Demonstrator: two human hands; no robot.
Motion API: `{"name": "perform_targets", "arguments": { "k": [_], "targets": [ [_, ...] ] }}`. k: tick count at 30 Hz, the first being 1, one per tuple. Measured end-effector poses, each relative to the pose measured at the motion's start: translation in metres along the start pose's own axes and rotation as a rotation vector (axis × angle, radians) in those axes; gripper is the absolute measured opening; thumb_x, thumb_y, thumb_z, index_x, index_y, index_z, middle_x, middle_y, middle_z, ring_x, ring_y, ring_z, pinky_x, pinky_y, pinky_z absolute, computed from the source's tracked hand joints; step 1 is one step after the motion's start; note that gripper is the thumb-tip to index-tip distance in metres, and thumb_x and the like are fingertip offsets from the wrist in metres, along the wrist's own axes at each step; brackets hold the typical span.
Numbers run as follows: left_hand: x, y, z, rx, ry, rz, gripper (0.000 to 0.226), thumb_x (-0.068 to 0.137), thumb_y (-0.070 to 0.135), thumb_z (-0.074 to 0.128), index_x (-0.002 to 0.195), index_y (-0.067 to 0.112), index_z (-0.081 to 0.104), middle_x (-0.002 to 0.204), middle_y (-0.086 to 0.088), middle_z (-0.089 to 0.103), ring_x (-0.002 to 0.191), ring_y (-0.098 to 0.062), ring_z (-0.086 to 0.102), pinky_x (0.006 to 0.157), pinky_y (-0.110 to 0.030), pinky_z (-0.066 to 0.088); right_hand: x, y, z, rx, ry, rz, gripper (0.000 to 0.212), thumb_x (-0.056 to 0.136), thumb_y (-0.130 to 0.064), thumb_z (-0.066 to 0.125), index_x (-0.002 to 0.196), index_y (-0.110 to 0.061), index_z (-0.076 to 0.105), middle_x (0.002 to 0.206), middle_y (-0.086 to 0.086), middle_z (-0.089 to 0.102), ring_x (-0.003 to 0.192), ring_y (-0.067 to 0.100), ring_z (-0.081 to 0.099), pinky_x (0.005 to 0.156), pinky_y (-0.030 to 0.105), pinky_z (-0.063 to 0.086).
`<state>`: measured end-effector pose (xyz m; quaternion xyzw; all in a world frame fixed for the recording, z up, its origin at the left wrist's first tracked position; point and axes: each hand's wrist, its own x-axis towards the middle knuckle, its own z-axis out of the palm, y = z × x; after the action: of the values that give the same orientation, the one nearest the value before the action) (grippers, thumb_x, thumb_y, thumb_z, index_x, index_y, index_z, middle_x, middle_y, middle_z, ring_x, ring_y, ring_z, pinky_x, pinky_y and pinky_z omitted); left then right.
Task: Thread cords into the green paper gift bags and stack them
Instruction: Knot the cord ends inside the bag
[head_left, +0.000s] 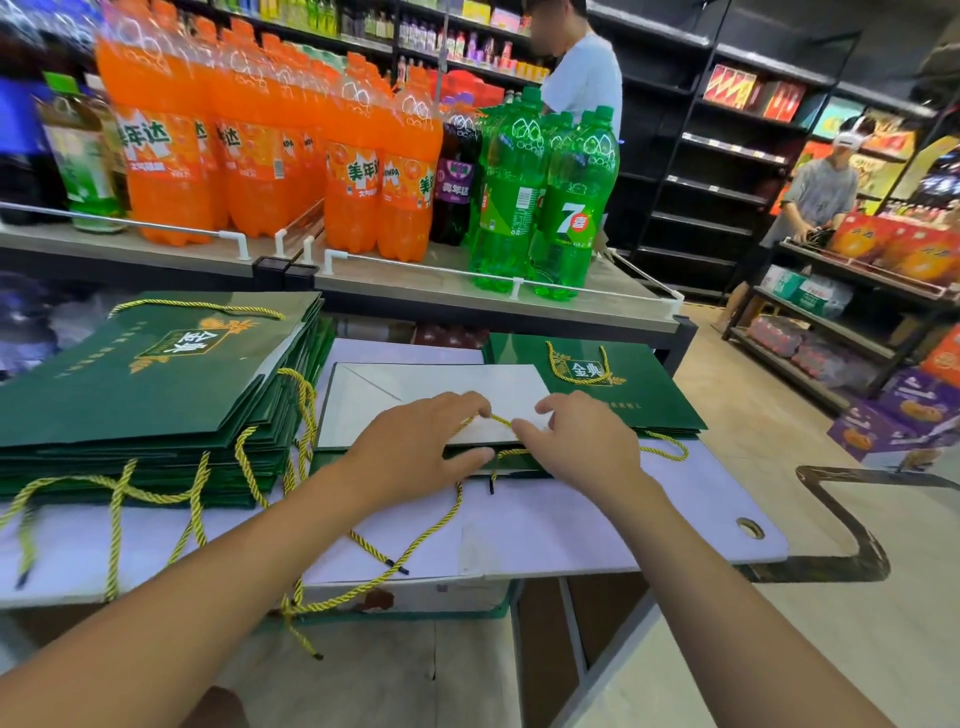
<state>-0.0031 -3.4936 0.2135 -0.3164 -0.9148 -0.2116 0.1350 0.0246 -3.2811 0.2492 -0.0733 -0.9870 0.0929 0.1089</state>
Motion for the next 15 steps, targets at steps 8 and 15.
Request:
{"name": "perform_targets", "arguments": {
  "k": [8,15],
  "targets": [
    [-0.018,-0.030,-0.005,0.244,-0.300,-0.247,0.097,0.092,0.083,0.027,0.164,0.022,0.005,0.172,0.002,0.009,0.159,-0.021,0.003,0.127,-0.050,0.007,0.021,-0.008,0.006,0.078,-0.165,-0.172,0.011,0.098,-0.032,0.058,0.093,-0.024,0.062,0.096,-0.007,0.070,0.089,0.020,0.066,0.079,0.041,0.058],
    [-0.025,-0.028,-0.001,0.221,-0.294,-0.228,0.105,0.082,0.093,0.032,0.164,0.033,0.005,0.170,0.012,0.017,0.158,-0.011,0.008,0.126,-0.054,0.002,0.048,-0.030,-0.024,0.777,-0.140,-0.057,0.012,0.108,-0.016,0.047,0.101,-0.012,0.055,0.086,0.008,0.074,0.075,0.020,0.071,0.082,0.046,0.062]
  ]
}}
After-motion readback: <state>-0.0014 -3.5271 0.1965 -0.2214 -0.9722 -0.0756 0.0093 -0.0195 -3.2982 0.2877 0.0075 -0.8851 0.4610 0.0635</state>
